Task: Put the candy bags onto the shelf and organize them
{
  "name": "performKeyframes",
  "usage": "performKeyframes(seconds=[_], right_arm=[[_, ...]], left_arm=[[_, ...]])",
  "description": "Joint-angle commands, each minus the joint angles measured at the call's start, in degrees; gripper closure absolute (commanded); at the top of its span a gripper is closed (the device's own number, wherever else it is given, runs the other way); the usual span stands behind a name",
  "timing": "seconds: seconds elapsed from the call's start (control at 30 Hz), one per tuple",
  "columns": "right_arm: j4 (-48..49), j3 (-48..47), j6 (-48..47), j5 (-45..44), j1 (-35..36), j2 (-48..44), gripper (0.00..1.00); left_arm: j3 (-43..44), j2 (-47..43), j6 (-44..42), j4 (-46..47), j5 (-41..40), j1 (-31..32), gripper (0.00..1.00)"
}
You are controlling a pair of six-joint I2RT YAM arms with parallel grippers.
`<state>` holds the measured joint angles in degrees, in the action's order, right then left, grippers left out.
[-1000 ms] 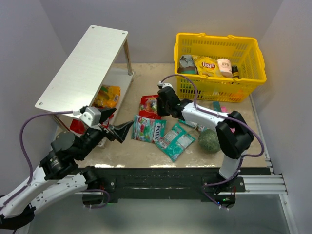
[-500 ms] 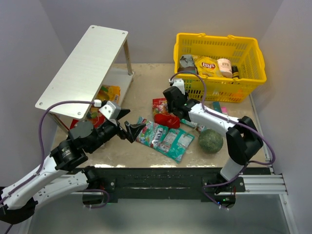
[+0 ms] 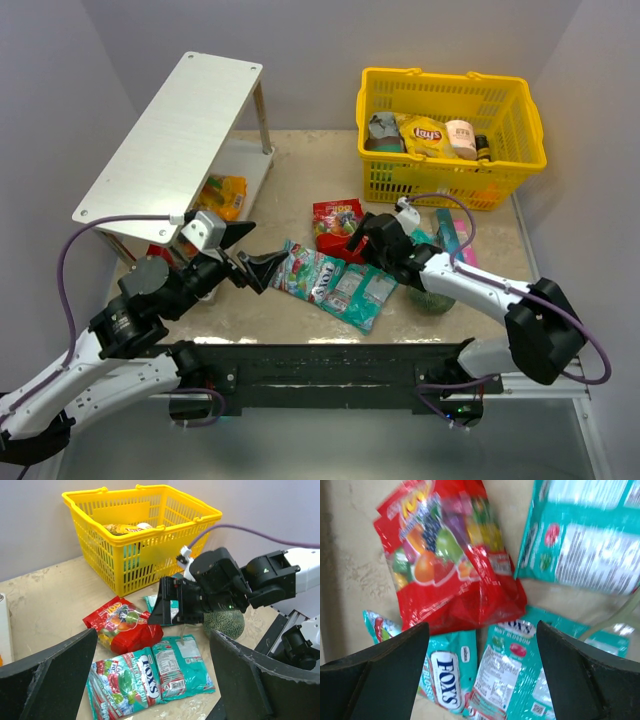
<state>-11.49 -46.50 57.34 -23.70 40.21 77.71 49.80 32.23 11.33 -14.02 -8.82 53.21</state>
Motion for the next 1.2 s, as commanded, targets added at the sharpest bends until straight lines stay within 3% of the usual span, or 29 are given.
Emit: performKeyframes(seconds=[0.0,0.2,0.33,0.5,0.77,1.0,1.17], right_arm=[[8.48,2.02,19.63,5.68,0.66,1.03,0.09],[16.22,5.54,35.01,4.81,0.93,3.14,0.09],[16.32,5.28,43.54,4.90,0.93,6.04,0.09],[14.65,3.09,47.07,4.98,1.01,10.34,0.12],[12.53,0.45,48.66,-6.00,1.72,13.60,0.20],[12.63,-1.92,49.18,-6.18,1.72,18.35,0.32],[14.47,-3.33,43.92,-6.27,1.81,18.88,0.64]], left_arm=[[-0.49,-0.76,-1.05,1.46,-1.73,-0.39,0.00],[-1.46,-3.40,-0.96,1.72,-3.48,-0.39,0.00],[-1.55,-3.75,-1.23,1.54,-4.10,-0.39,0.00],[-1.55,-3.75,-1.40,1.45,-4.63,-0.39,0.00],[-1.64,-4.19,-1.31,1.36,-4.89,-0.39,0.00],[-1.72,-4.02,-1.31,1.19,-5.24,-0.39,0.00],[-1.81,-4.54,-1.31,1.10,-5.51,-0.39,0.00]])
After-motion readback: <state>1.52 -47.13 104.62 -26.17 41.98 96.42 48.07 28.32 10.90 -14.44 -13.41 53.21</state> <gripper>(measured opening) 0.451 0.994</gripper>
